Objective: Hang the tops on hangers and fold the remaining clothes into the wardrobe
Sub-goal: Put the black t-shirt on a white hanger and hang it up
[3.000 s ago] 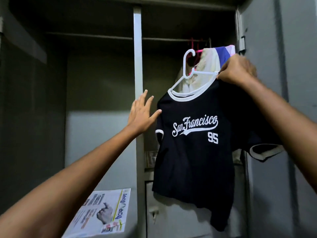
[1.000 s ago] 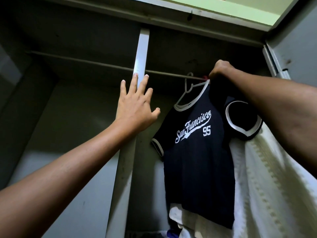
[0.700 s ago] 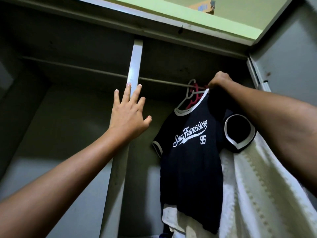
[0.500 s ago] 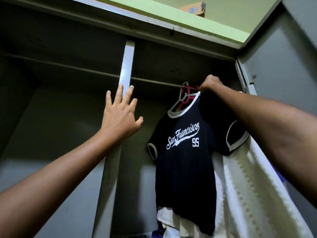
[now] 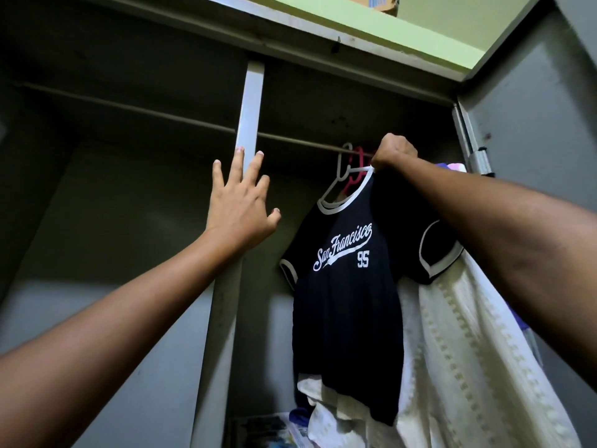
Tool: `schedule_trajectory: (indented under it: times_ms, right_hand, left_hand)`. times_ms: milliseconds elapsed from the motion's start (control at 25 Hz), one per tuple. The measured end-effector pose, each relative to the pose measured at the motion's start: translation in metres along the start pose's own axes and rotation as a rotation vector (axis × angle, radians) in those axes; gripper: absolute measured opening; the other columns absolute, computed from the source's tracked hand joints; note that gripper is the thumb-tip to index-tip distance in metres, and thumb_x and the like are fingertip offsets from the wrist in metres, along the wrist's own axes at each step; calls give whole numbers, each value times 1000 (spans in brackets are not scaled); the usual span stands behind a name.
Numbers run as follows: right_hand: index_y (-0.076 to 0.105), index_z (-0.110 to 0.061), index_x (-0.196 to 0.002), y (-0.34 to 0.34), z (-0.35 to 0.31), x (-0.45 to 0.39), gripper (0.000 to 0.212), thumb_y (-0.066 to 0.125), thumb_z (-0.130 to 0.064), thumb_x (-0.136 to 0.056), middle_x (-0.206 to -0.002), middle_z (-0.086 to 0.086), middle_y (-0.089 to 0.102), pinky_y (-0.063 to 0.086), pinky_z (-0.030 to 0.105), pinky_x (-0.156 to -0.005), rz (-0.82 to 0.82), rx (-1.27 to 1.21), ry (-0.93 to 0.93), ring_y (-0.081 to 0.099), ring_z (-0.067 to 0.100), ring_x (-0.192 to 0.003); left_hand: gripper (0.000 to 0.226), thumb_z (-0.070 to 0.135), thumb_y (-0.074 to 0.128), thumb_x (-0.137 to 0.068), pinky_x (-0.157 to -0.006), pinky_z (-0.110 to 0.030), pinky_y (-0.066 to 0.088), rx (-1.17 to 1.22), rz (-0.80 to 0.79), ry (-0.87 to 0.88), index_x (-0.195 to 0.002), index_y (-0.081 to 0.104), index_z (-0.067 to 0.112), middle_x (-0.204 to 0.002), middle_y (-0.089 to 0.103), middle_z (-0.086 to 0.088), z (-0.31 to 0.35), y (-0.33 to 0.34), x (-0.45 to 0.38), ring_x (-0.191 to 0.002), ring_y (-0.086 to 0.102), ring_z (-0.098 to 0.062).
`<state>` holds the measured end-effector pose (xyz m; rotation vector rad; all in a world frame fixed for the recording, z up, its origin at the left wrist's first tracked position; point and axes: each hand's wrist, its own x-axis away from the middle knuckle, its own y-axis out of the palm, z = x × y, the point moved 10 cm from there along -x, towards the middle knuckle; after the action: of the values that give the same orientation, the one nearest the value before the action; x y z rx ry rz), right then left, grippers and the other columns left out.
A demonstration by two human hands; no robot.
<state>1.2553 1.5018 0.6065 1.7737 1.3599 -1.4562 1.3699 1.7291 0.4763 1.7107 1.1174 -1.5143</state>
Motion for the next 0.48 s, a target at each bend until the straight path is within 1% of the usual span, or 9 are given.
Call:
schedule_trajectory:
  times_ms: [240,360,480]
  right_hand:
    - [62,-4,-107,-6,4,6,23,63,-13,-86,-114,14,61,45,31,-75,-56,-41,14,59,27,-106]
    - [62,-3,-109,-16,14,13,27,66,-14,-84,-117,15,60,47,32,-82,-16,-122,62,58,29,-109]
    - [61,-3,-111,-25,32,30,32,68,-16,-84,-121,14,60,45,31,-91,33,-211,143,56,29,-114]
  left_hand:
    - [57,48,42,-91,-114,-52,1,24,16,0,-136,41,13,-159,-1,-7,1,-3,0,-144,-12,-30]
    - [55,46,43,-91,-115,-49,0,22,18,3,-134,43,12,-158,-1,-8,0,-2,1,-144,-11,-31]
    - [50,37,43,-93,-117,-45,-1,39,31,13,-135,42,10,-158,0,-10,2,-4,4,-145,-8,-32]
